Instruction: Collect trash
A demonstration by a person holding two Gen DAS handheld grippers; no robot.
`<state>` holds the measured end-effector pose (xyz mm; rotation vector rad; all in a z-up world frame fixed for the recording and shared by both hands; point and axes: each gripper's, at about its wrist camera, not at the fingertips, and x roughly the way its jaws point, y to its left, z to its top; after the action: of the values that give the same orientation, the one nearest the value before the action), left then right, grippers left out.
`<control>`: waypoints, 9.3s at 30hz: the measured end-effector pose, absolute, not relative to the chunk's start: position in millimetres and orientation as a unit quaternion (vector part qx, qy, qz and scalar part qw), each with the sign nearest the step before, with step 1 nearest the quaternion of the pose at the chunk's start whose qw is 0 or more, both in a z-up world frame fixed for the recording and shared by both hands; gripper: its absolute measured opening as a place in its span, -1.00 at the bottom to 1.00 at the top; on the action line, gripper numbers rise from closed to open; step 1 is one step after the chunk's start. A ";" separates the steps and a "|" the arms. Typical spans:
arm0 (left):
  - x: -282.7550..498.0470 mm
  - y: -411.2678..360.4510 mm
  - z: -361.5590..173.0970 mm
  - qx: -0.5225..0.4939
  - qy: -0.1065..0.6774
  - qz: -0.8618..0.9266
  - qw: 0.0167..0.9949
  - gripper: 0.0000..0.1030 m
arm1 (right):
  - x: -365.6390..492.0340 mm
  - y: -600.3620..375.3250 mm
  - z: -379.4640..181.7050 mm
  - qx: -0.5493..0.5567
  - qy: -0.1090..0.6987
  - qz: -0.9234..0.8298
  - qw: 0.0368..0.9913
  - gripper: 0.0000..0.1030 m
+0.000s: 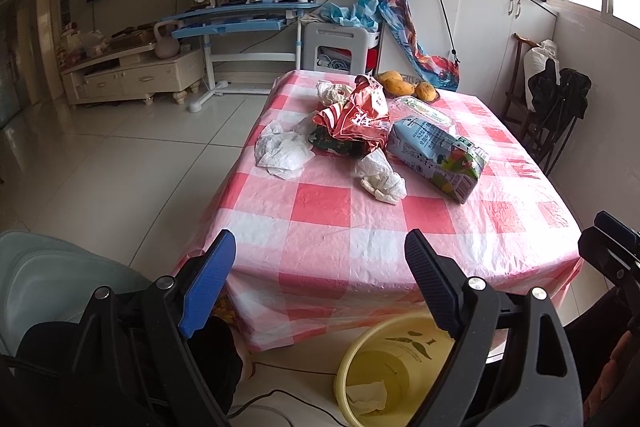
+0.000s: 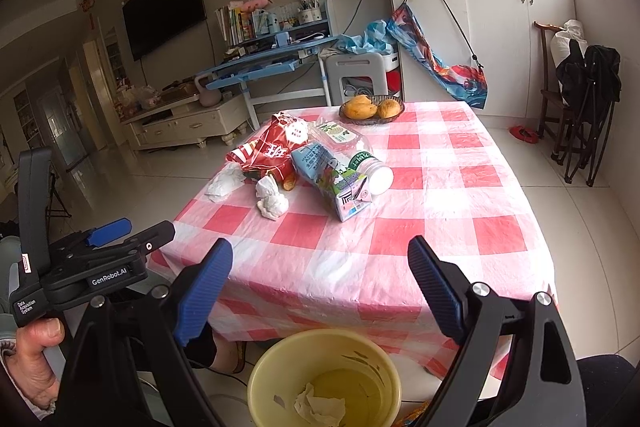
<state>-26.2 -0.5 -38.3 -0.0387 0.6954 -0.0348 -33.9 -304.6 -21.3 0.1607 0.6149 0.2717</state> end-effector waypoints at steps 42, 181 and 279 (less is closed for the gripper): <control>-27.3 -3.3 -41.6 -0.029 0.346 -0.025 0.937 0.61 | 10.0 -282.4 -8.1 0.019 0.318 0.176 0.931 0.66; -22.6 18.1 -52.5 -0.065 0.349 0.040 0.934 0.52 | -33.7 -307.1 -42.2 0.115 0.353 0.143 0.917 0.56; 200.9 16.2 -95.9 0.054 0.498 0.012 0.865 -0.07 | 122.0 -226.1 -71.2 0.015 0.453 0.239 0.859 0.16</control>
<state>200.9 16.2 -95.9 0.1132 1.0438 0.0251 122.0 -226.1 -71.2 0.0313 0.9522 0.5016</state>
